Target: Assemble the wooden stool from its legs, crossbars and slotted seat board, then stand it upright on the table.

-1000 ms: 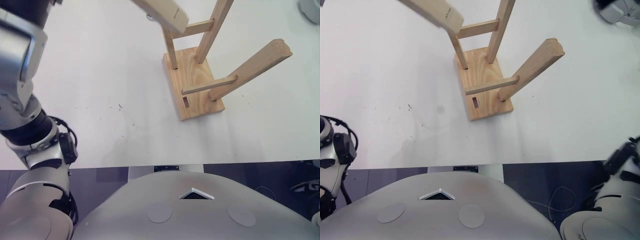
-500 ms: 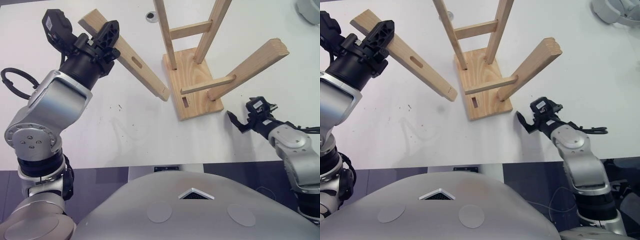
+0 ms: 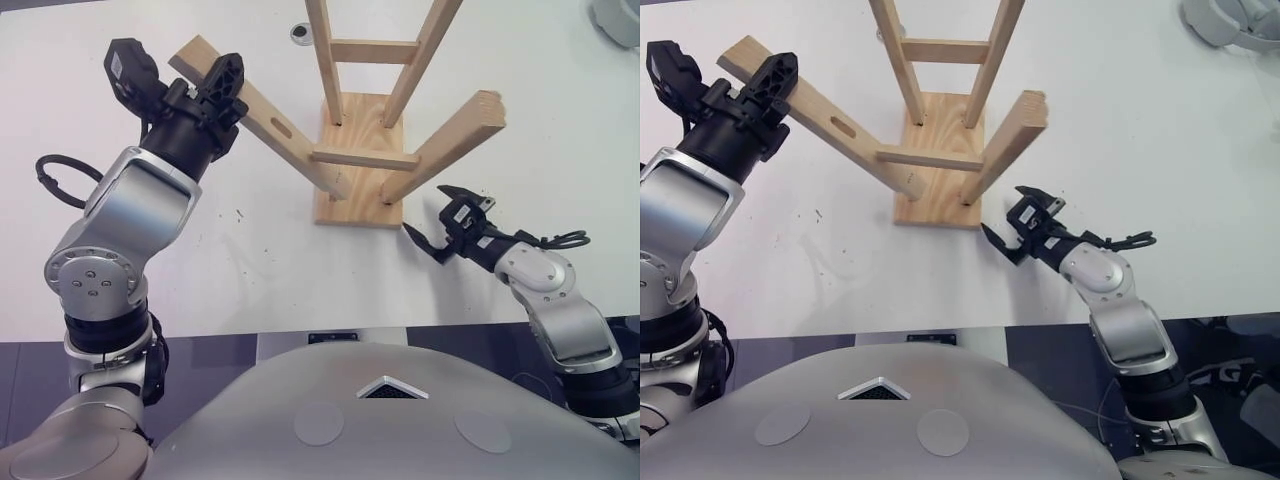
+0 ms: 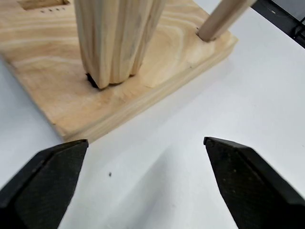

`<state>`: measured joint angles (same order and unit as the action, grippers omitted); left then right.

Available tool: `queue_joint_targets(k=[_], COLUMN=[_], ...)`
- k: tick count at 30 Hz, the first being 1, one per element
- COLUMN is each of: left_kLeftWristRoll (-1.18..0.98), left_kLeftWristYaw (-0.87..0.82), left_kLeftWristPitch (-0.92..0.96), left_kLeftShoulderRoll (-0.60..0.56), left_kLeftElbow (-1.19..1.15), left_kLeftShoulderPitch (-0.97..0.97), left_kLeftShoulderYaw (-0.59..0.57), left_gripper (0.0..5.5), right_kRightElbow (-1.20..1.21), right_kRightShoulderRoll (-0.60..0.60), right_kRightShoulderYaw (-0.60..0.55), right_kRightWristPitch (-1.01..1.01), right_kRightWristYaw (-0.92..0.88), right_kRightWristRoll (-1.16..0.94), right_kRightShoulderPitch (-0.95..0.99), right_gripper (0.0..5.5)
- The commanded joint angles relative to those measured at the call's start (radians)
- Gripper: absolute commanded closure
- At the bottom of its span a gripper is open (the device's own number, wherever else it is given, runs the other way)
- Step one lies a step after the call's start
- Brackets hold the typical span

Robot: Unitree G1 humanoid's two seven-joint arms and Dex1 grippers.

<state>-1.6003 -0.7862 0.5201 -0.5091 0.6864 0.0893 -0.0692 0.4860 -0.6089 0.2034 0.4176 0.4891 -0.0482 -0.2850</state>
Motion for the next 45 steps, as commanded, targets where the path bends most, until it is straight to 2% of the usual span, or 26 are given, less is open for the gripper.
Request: queue_joint_targets(k=[1, 6, 13, 21, 28, 45], left_kLeftWristRoll=[0.084, 0.2, 0.263, 0.379, 0.474, 0.664], left_kLeftWristYaw=[0.072, 0.171, 0.181, 0.231, 0.262, 0.281], left_kLeftWristPitch=[0.033, 0.04, 0.027, 0.009, 0.014, 0.171], left_kLeftShoulderRoll=[-0.047, -0.068, 0.027, 0.162, 0.219, 0.195], left_kLeftElbow=[0.008, 0.026, 0.034, 0.005, 0.017, 0.102], left_kLeftShoulderPitch=[-0.037, -0.007, -0.027, -0.141, -0.142, -0.102], left_kLeftShoulderYaw=[-0.022, -0.039, -0.02, 0.016, 0.035, 0.105], left_gripper=[4.46, 4.46, 4.46, 4.46, 4.46, 4.46], right_kRightElbow=[-0.003, -0.02, -0.028, -0.041, -0.052, -0.032], right_kRightShoulderRoll=[0.024, 0.034, 0.048, 0.048, 0.045, 0.067], right_kRightShoulderYaw=[-0.004, -0.052, -0.07, -0.101, -0.107, -0.103], right_kRightWristPitch=[0.005, 0.015, 0.022, 0.035, 0.037, 0.067], right_kRightWristYaw=[-0.013, -0.031, -0.039, -0.04, -0.034, -0.042], right_kRightWristRoll=[0.013, 0.017, 0.024, 0.021, 0.022, 0.051], right_kRightShoulderPitch=[0.011, 0.006, 0.006, -0.002, 0.009, 0.015], right_gripper=[0.96, 0.96, 0.96, 0.96, 0.96, 0.96])
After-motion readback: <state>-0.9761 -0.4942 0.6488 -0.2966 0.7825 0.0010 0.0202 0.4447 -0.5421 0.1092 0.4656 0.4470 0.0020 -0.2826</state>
